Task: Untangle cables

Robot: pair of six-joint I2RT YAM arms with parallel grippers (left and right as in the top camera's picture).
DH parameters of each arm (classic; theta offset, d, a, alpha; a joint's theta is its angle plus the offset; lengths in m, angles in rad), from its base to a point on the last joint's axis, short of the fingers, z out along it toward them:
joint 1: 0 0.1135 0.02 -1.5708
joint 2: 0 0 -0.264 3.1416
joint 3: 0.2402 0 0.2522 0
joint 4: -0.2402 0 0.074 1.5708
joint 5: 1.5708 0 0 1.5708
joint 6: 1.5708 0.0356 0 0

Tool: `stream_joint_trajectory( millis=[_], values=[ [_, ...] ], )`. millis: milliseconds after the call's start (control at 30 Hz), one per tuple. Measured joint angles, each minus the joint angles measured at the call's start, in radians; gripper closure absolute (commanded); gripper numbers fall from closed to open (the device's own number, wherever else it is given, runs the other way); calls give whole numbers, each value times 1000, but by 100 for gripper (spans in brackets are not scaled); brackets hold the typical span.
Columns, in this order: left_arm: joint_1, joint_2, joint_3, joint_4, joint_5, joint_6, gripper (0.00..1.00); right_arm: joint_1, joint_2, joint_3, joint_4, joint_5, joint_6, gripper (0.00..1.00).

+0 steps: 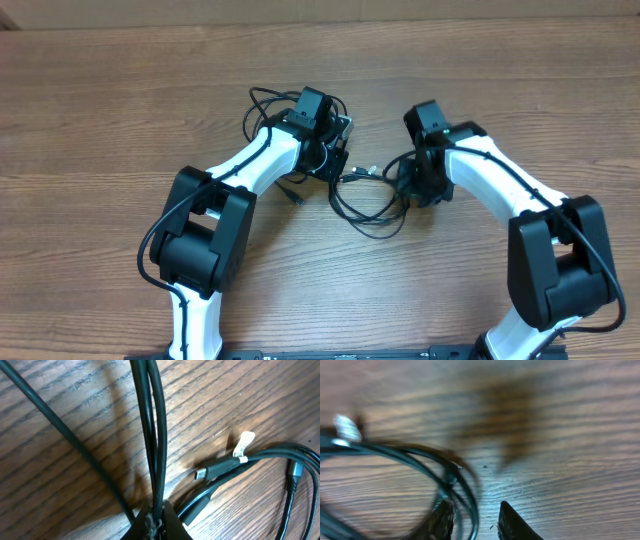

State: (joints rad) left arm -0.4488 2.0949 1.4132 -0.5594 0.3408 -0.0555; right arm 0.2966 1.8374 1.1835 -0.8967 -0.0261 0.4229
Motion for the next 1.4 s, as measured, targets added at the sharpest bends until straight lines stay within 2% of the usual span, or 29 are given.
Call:
stream_joint_trajectory(
  millis=[267,333,533,733,800,900,1233,1400],
  values=[
    [2,0,0,3,58,8,96,0,0,-71,58,-19,13,73],
    [7,0,0,2,103,28,96,0,0,-72,58,-20,13,76],
    [39,0,0,-11,252,117,96,0,0,-70,27,-23,14,75],
    [74,0,0,-26,319,156,96,0,0,-3,-51,-50,-27,63],
    [87,0,0,-32,327,164,96,0,0,46,-74,-72,-50,53],
    [97,0,0,-44,341,164,96,0,0,79,-72,-108,-71,49],
    [100,0,0,-69,386,165,96,8,0,80,-12,-157,-84,51],
    [100,0,0,-70,386,165,96,18,0,27,68,-153,-88,54]
  ],
)
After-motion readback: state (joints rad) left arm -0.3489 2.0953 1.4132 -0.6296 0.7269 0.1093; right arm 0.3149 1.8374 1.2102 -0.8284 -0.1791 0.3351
